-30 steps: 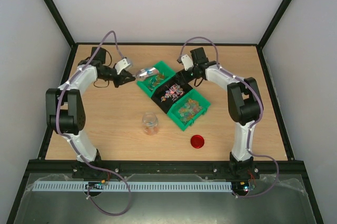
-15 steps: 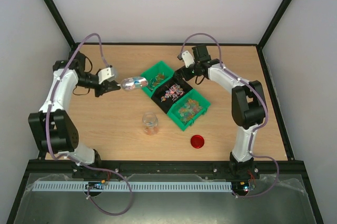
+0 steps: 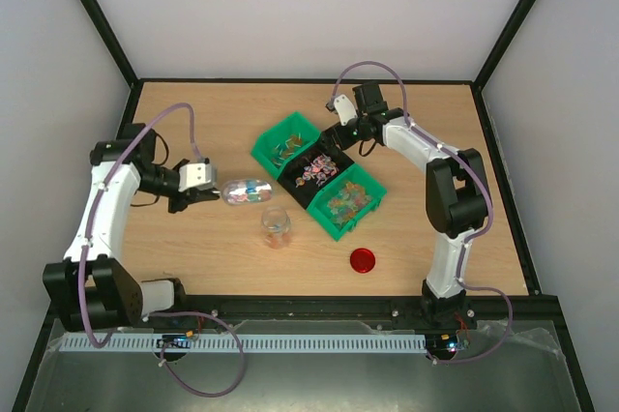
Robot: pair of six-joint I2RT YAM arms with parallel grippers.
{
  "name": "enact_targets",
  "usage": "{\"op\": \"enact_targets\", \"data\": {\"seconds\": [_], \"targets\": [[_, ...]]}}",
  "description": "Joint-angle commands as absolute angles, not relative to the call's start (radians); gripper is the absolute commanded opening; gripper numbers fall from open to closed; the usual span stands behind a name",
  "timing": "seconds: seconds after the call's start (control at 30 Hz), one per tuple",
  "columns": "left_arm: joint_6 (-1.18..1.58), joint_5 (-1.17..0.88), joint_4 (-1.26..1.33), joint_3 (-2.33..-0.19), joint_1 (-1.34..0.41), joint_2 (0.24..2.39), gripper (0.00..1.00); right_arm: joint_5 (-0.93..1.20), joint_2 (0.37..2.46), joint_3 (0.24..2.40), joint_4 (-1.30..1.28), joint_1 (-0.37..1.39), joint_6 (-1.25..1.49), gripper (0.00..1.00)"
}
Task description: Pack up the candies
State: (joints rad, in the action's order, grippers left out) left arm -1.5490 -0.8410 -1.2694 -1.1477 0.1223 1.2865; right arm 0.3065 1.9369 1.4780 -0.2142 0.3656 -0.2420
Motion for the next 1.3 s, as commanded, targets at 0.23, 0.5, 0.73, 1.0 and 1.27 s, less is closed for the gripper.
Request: {"op": "enact_targets", "data": {"seconds": [0.23,0.5,0.73,1.0,1.27], "targets": [[-1.612,-0.733,-1.292,-1.124,0.021,1.201,0.02,0.321,1.894,1.472,-0.246,0.365,-0.238,0.99],[-1.590,-0.641,-1.291,-1.148,-0.053,1.209,0.02,0.315,1.885,1.449,-0.229,0.365,-0.238,0.99],[-1.545,-0.580,-1.292,-1.191,-0.095,1.232,0.02,0.313,1.882,1.438,-0.214,0.364,-0.232,0.99],[-1.518,-0.530,-1.295,-1.228,-0.119,1.243,0.02,0.310,1.881,1.429,-0.200,0.364,-0.224,0.99],[-1.508,-0.499,-1.293,-1.233,-0.154,1.235,0.02,0.310,1.882,1.424,-0.199,0.364,-0.221,0.99]]}}
